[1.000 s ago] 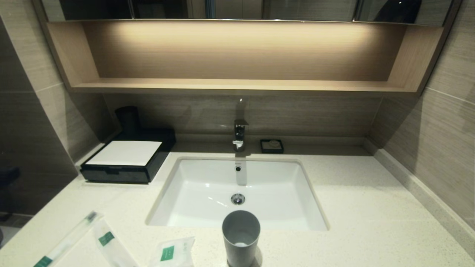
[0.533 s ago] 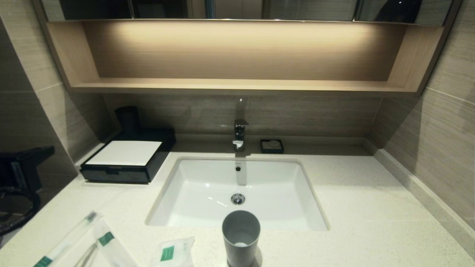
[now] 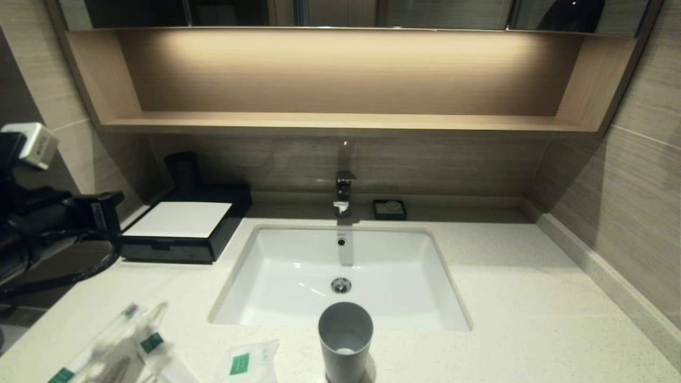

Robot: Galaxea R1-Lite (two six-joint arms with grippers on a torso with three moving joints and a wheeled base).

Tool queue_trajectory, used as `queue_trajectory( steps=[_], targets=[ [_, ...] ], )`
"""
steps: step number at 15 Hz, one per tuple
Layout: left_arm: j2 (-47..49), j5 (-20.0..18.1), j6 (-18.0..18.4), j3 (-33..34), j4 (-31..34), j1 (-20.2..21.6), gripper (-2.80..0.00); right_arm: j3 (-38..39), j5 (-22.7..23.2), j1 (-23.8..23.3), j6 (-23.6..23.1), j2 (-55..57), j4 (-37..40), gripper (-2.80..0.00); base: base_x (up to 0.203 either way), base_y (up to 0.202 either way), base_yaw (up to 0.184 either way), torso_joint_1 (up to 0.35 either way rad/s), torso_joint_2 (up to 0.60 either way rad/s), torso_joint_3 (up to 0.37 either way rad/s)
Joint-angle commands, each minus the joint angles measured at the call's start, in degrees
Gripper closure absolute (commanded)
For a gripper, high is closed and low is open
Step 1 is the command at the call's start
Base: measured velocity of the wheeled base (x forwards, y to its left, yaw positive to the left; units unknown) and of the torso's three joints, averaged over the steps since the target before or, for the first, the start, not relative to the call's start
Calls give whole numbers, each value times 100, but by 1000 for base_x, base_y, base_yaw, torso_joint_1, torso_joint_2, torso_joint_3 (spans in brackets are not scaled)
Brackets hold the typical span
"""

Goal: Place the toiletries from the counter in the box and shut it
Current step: Open the drawer

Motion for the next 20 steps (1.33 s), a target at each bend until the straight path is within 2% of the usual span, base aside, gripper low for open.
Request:
queue_trajectory(
  steps=[1, 3, 5, 7, 13, 15, 18, 20],
  targets=[
    [735, -21, 9, 18, -455, 255, 0, 9, 0, 1, -5, 0, 0, 0, 0, 0, 0, 0, 0, 0],
    [1138, -215, 17, 29, -831, 574, 0, 9, 0, 1, -3, -2, 0, 0, 0, 0, 0, 0, 0, 0],
    [1453, -775, 5, 40, -1115, 971, 0, 6, 0, 1, -4, -4, 0, 0, 0, 0, 0, 0, 0, 0],
    [1774, -1066, 23, 21, -1345, 1176, 0, 9, 0, 1, -1, -1, 0, 0, 0, 0, 0, 0, 0, 0],
    [3068, -1156, 218, -40, -2716, 1295, 0, 9, 0, 1, 4, -4, 0, 0, 0, 0, 0, 0, 0, 0],
    [3400, -1155, 227, -174, -2985, 1296, 0, 9, 0, 1, -5, 4, 0, 0, 0, 0, 0, 0, 0, 0],
    [3297, -1151, 238, -264, -2684, 1296, 0, 9, 0, 1, -5, 2, 0, 0, 0, 0, 0, 0, 0, 0],
    [3028, -1158, 239, -416, -1888, 1295, 0, 9, 0, 1, -5, -4, 0, 0, 0, 0, 0, 0, 0, 0]
  ],
)
